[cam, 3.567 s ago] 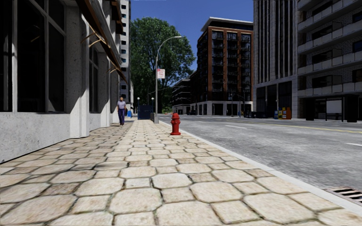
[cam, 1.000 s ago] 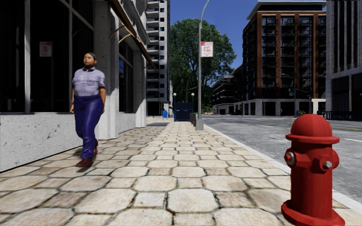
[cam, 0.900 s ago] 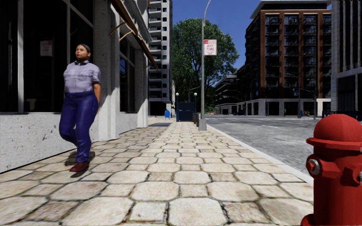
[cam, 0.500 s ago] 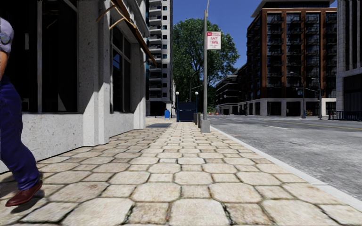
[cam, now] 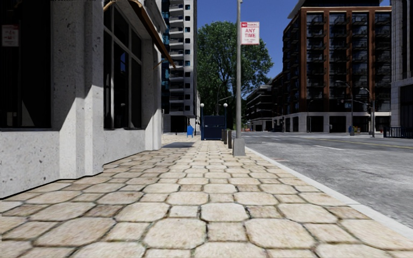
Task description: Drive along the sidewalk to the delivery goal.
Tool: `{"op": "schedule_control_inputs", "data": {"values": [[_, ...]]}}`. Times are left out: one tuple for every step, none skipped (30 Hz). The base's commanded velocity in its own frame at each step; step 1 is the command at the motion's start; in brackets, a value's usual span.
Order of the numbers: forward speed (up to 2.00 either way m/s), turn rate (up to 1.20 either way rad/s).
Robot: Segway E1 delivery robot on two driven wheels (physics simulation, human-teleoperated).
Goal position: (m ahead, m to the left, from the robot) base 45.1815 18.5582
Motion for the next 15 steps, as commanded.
{"op": "schedule_control_inputs", "data": {"values": [[2.00, 0.00], [2.00, 0.00], [2.00, 0.00], [2.00, 0.00], [2.00, 0.00], [2.00, 0.00], [2.00, 0.00], [2.00, 0.00], [2.00, 0.00], [2.00, 0.00], [2.00, 0.00], [2.00, 0.00], [2.00, 0.00], [2.00, 0.00], [2.00, 0.00]]}}
